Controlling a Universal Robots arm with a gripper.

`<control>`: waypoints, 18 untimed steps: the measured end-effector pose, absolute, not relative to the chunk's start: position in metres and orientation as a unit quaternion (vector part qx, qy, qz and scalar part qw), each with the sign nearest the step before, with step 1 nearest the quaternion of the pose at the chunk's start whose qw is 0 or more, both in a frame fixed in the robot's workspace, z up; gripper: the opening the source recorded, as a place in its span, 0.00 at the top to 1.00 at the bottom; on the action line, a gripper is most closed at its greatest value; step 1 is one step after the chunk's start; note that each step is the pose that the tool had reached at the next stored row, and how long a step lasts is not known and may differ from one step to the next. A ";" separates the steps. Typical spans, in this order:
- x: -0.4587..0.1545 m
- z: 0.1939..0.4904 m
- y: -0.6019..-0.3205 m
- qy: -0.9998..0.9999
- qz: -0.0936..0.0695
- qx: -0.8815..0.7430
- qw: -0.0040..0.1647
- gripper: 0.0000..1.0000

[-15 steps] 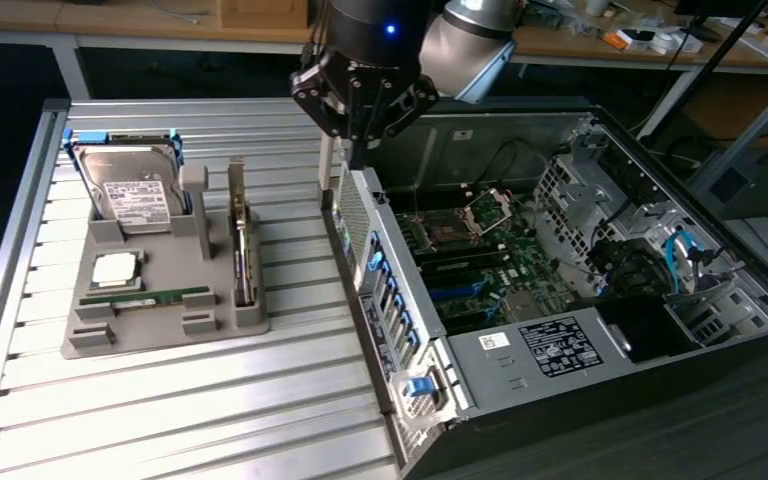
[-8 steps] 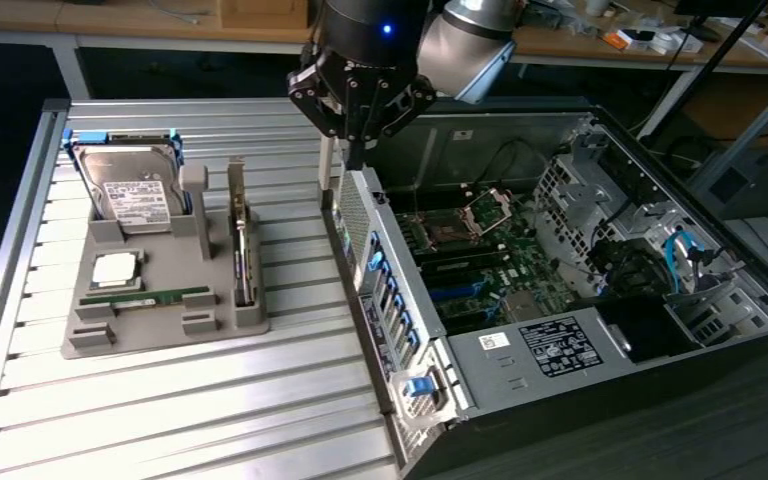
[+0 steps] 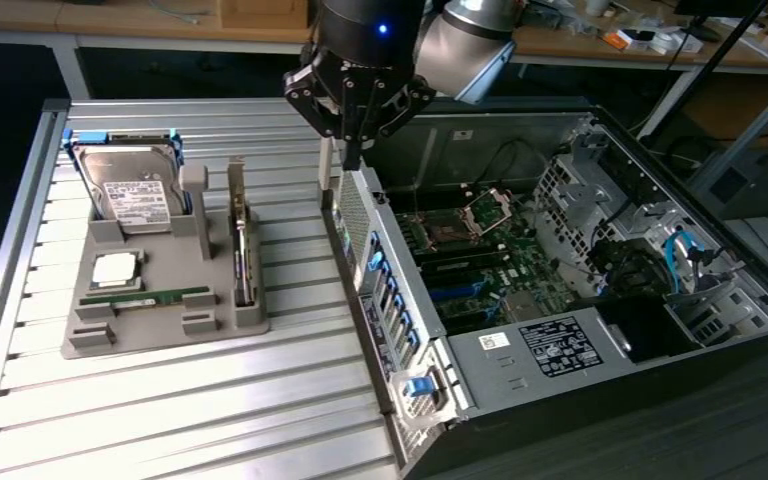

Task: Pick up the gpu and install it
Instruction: 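Reach for the gpu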

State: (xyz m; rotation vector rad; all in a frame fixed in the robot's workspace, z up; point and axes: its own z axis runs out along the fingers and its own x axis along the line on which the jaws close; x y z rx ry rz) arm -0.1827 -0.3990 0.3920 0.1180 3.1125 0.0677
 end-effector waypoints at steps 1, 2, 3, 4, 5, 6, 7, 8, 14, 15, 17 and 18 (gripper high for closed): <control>-0.183 0.392 -0.399 0.999 0.022 0.038 0.013 0.89; -0.184 0.392 -0.399 0.999 0.022 0.038 0.013 0.89; -0.185 0.392 -0.399 0.999 0.022 0.038 0.013 0.89; -0.185 0.392 -0.399 0.999 0.022 0.038 0.013 0.89; -0.186 0.392 -0.399 0.999 0.022 0.038 0.013 0.89; -0.187 0.392 -0.399 0.999 0.022 0.038 0.013 0.89; -0.188 0.392 -0.399 0.999 0.022 0.038 0.013 0.89; -0.190 0.392 -0.399 0.999 0.022 0.038 0.013 0.89; -0.195 0.392 -0.399 0.999 0.022 0.038 0.013 0.89; -0.195 0.392 -0.399 0.999 0.022 0.038 0.013 0.89; -0.196 0.392 -0.399 0.999 0.022 0.038 0.013 0.89; -0.197 0.392 -0.399 0.999 0.022 0.038 0.013 0.89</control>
